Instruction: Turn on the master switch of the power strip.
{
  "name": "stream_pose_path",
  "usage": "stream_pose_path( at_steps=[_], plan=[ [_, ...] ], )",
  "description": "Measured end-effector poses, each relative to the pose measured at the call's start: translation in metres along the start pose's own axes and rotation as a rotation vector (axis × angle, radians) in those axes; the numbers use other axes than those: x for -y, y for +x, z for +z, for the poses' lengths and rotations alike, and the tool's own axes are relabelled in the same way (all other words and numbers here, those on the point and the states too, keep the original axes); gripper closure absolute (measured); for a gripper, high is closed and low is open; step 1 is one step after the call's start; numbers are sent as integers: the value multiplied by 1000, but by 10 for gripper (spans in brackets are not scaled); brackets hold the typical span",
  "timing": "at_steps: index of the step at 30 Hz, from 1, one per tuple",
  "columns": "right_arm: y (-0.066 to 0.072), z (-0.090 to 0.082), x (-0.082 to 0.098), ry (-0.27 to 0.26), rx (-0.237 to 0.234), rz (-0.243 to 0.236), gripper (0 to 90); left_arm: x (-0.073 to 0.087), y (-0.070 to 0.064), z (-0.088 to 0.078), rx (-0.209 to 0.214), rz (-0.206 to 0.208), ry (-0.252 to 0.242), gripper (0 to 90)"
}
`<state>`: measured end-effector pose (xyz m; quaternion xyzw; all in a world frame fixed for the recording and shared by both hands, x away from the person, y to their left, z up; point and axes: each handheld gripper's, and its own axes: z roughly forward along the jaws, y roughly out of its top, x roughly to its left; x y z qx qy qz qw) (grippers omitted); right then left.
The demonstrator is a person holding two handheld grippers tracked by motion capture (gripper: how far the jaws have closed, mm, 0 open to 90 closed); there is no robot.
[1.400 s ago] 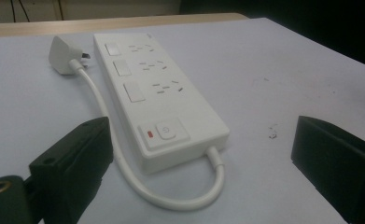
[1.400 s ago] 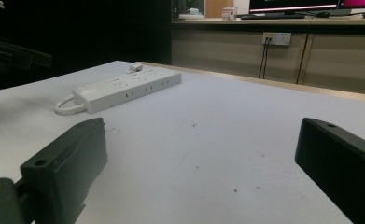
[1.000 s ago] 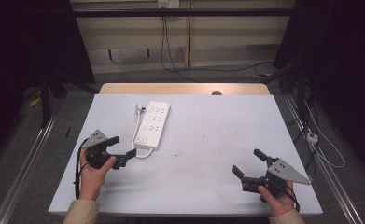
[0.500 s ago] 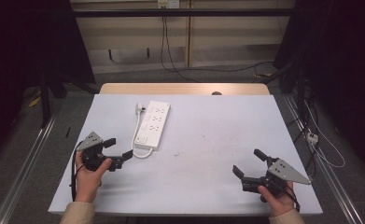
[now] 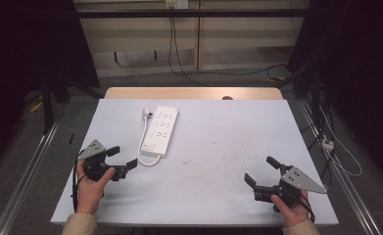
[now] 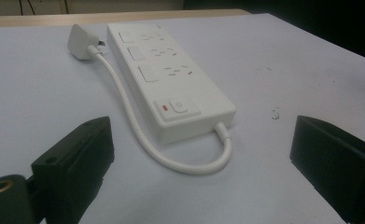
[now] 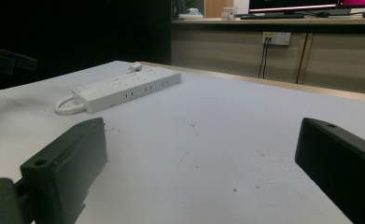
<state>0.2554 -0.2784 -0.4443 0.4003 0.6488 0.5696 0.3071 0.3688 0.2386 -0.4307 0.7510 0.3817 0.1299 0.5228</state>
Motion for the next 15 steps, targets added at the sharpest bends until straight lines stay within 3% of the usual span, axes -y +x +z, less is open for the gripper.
stream_pose_path(
  at_steps=[15],
  plan=[
    [-1,-1,0,-5,4,0,20,3,4,-5,-5,0,1,61]
  ],
)
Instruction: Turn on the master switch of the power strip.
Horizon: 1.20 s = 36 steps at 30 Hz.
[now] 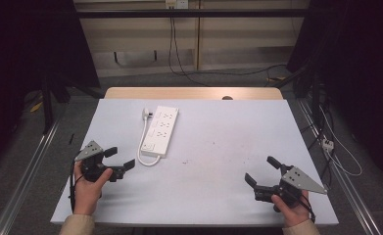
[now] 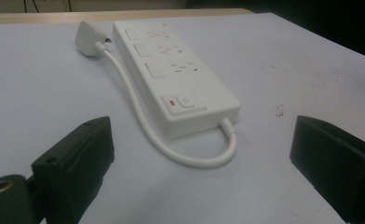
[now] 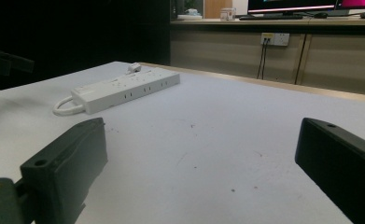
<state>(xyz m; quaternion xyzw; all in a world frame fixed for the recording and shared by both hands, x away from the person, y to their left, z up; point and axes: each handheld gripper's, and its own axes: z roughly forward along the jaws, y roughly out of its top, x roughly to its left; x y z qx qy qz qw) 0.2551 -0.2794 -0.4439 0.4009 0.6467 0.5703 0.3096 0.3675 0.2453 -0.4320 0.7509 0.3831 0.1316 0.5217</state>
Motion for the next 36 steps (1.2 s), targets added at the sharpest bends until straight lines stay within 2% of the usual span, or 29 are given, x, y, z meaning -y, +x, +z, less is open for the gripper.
stream_pose_path(
  at_steps=[36],
  plan=[
    [-1,-1,0,1,2,3,19,11,9,-12,-17,-9,10,55]
  ],
)
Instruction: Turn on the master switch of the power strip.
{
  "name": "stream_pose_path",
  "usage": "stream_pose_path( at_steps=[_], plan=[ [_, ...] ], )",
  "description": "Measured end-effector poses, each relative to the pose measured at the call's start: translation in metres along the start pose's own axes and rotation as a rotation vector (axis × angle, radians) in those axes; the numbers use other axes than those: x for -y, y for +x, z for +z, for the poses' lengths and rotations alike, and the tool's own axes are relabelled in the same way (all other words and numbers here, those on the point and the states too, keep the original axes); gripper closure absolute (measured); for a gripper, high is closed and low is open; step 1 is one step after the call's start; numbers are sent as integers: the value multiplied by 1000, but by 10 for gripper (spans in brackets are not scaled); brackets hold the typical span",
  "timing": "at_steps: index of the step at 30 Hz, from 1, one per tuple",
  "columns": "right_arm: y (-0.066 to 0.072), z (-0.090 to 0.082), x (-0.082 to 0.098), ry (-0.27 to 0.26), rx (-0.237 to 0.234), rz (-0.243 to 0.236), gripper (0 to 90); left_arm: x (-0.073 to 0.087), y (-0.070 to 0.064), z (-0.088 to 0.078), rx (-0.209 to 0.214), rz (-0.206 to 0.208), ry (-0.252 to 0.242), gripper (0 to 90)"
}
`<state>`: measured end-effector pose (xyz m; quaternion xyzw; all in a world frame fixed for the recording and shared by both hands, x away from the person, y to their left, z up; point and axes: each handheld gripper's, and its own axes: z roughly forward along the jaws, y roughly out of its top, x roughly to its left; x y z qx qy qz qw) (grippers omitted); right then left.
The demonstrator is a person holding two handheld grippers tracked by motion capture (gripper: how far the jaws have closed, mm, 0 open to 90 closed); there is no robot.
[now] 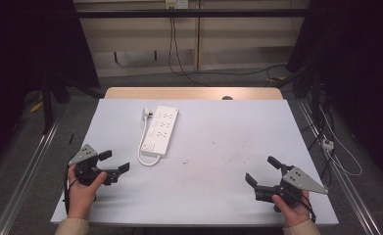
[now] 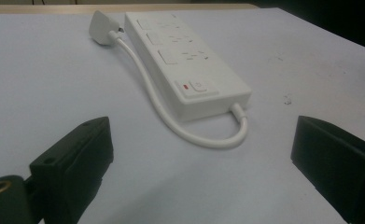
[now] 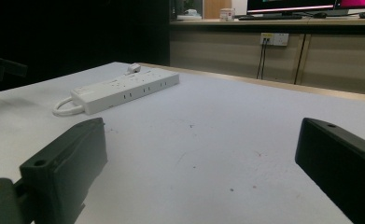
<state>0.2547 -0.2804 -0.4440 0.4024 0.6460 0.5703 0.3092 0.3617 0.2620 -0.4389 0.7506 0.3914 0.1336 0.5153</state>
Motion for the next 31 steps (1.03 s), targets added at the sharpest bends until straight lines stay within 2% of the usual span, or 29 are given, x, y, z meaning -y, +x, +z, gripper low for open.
stream_pose_path(
  at_steps=[24,31],
  plan=[
    [0,-1,1,6,-2,-6,20,5,1,-7,2,12,-1,55],
    [0,-1,1,8,0,-4,20,4,2,-6,0,3,-8,55]
  ],
)
